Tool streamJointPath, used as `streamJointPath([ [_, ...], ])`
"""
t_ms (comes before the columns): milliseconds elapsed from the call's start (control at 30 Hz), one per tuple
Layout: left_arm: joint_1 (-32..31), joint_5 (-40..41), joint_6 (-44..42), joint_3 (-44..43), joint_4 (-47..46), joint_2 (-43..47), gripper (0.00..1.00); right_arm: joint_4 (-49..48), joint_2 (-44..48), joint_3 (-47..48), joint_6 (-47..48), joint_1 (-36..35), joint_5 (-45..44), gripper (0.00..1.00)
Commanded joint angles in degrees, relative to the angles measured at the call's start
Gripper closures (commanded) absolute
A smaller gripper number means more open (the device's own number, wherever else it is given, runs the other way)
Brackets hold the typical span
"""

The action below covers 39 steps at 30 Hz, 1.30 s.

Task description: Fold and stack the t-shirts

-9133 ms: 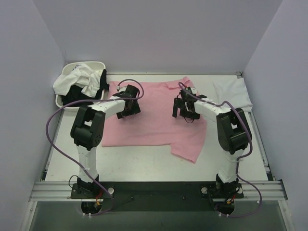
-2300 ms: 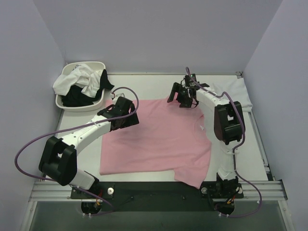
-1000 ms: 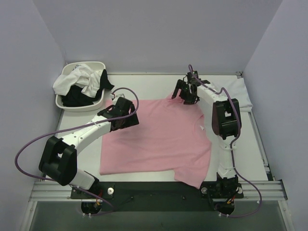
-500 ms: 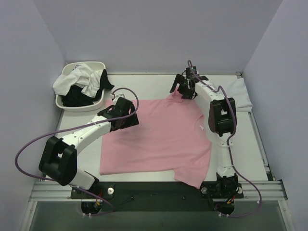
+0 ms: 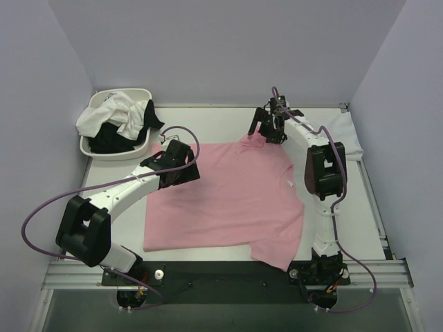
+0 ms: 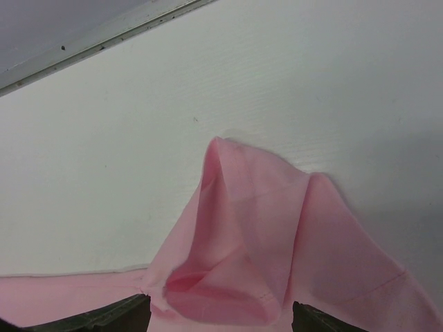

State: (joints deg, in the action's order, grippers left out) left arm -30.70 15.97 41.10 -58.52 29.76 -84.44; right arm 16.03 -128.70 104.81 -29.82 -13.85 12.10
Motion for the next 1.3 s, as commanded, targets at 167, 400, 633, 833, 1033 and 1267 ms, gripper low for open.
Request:
streamJointPath([
  [167, -0.3, -0.1, -0.4, -0.5, -1.5, 0.4, 0.04, -0.5, 1.4, -1.6, -0.6, 0.0, 0.1, 0.19],
  [400, -0.3, -0.1, -0.4, -0.2, -1.6, 0.4, 0.04, -0.8, -0.5, -0.1, -1.6, -0.6, 1.0, 0.18],
  [633, -0.2, -0.1, -0.2, -0.2, -1.6, 0.1, 0.03, -0.8, -1.4, 0.4, -1.8, -1.1, 0.8, 0.18],
  [833, -0.2, -0.2, -0.2, -0.2, -1.7, 0.0, 0.03, -0.9, -1.5, -0.4, -1.7, -1.1, 0.7, 0.18],
  [1033, -0.2, -0.2, -0.2, 0.0, -1.8, 0.0, 0.03, -1.2, -1.5, -0.8, -1.7, -1.3, 0.8, 0.18],
  [1267, -0.2, -0.4, -0.2, 0.1, -2.1, -0.1, 0.04, -2.0, -3.0, -0.2, -2.2, -1.5, 1.4, 0.18],
])
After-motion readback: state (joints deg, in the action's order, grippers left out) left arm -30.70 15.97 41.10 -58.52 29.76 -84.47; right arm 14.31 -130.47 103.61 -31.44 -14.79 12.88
